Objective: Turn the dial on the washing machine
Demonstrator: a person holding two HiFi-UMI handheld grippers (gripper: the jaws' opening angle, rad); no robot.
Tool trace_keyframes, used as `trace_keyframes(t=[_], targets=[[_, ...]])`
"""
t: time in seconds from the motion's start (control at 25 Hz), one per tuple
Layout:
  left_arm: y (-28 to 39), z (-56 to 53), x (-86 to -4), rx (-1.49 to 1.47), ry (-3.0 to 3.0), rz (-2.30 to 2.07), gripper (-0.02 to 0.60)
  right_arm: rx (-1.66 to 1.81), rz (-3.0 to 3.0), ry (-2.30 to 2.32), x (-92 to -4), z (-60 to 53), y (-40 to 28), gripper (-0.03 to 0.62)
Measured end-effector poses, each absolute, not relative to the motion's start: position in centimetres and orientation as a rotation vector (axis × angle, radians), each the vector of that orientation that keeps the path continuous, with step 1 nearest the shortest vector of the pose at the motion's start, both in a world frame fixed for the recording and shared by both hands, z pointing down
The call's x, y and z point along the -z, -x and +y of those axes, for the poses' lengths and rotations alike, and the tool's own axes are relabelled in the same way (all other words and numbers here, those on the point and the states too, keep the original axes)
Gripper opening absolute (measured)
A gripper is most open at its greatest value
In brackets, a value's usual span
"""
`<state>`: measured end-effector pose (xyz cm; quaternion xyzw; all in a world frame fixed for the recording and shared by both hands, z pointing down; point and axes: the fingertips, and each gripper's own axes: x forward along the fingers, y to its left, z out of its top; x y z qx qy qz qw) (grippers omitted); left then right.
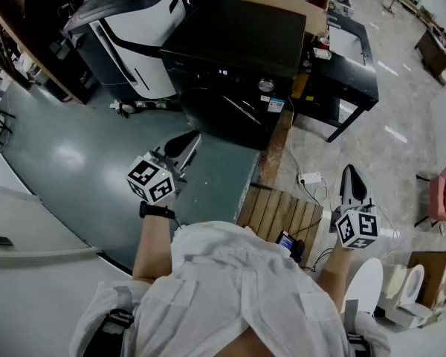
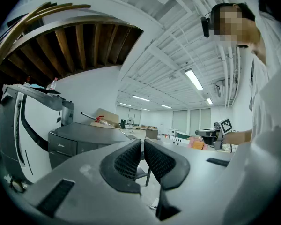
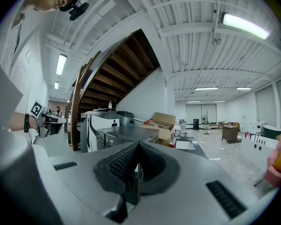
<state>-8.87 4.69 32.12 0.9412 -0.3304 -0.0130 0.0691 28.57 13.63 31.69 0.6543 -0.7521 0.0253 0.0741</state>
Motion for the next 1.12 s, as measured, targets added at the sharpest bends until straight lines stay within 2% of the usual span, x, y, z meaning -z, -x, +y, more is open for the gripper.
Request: trace_keyframes(t=[1.12], targets=[[6.5, 4.5, -32.4, 0.019, -2.826, -0.978, 0.015, -0.029, -2.312, -1.941, -31.1, 13.3, -30.4, 0.002]])
